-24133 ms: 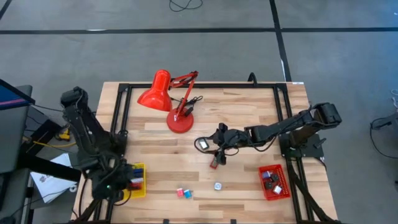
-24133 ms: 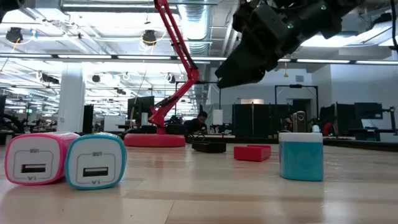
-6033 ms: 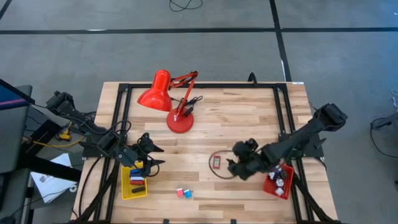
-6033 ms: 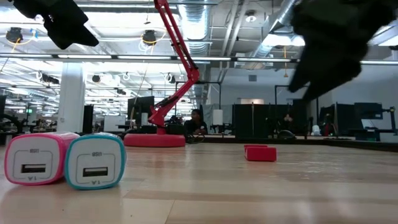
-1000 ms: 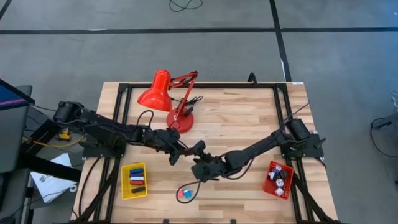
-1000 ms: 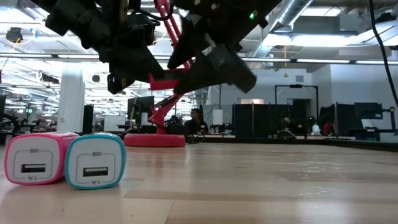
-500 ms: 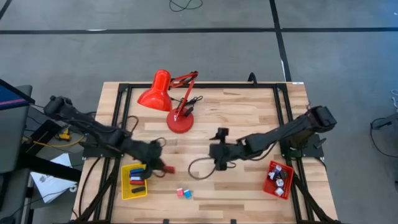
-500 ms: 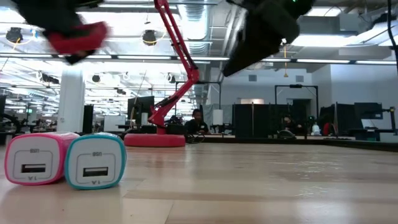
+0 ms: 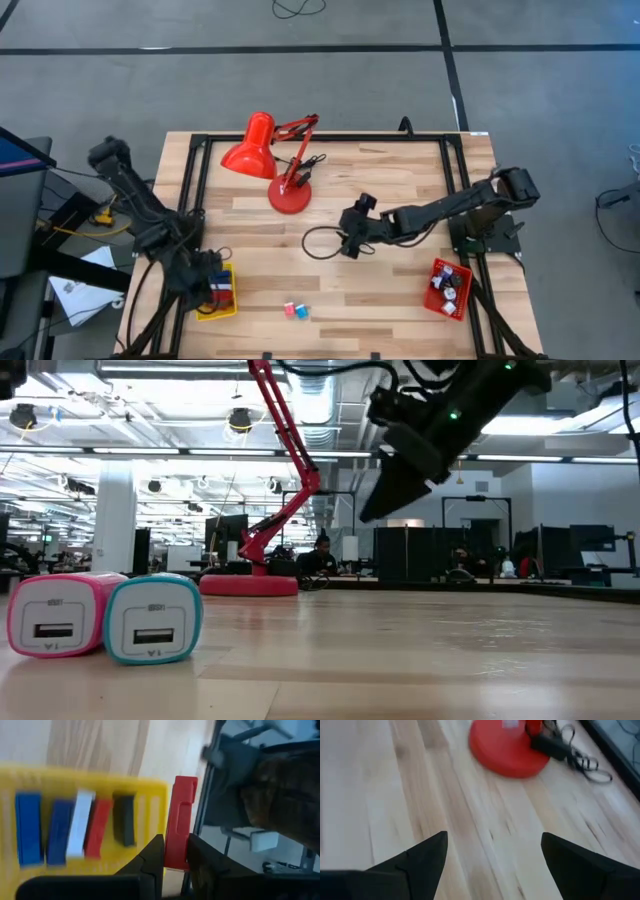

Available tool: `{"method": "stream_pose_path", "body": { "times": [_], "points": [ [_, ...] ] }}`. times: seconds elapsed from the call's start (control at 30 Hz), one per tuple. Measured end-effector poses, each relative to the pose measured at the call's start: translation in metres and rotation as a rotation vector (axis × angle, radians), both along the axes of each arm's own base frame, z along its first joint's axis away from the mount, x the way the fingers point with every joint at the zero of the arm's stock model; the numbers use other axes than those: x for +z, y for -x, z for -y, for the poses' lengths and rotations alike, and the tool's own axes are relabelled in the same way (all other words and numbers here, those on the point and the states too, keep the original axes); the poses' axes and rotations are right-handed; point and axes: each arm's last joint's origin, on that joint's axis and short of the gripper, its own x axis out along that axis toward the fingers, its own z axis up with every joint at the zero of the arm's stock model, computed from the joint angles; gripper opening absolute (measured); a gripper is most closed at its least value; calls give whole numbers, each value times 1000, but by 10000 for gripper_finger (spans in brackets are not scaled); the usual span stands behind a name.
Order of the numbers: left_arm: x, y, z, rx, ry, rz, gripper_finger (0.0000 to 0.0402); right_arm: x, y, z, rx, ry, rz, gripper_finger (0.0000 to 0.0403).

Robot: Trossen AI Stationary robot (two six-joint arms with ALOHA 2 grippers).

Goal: Pick & Place Office items
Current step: Put the red digital timer into the yellow bin

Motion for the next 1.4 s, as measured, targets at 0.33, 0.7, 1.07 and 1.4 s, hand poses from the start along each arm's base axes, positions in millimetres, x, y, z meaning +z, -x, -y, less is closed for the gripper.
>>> {"method": "stream_pose_path", "body": {
  "times": [0.33,0.7,1.07,1.4],
  "points": [
    [-11,18,-3,94,-139,-121,57,-12,-16,18,-49,-14,45,313],
    [-22,12,8,67,-196,-129,59,-19,-18,39,-104,-8,13,313],
    [-24,9,12,64,-180,-122,60,-19,-19,47,-112,2,12,313],
    [-30,8,15,58,-207,-166,60,-19,-19,45,-108,2,13,313]
  ]
}}
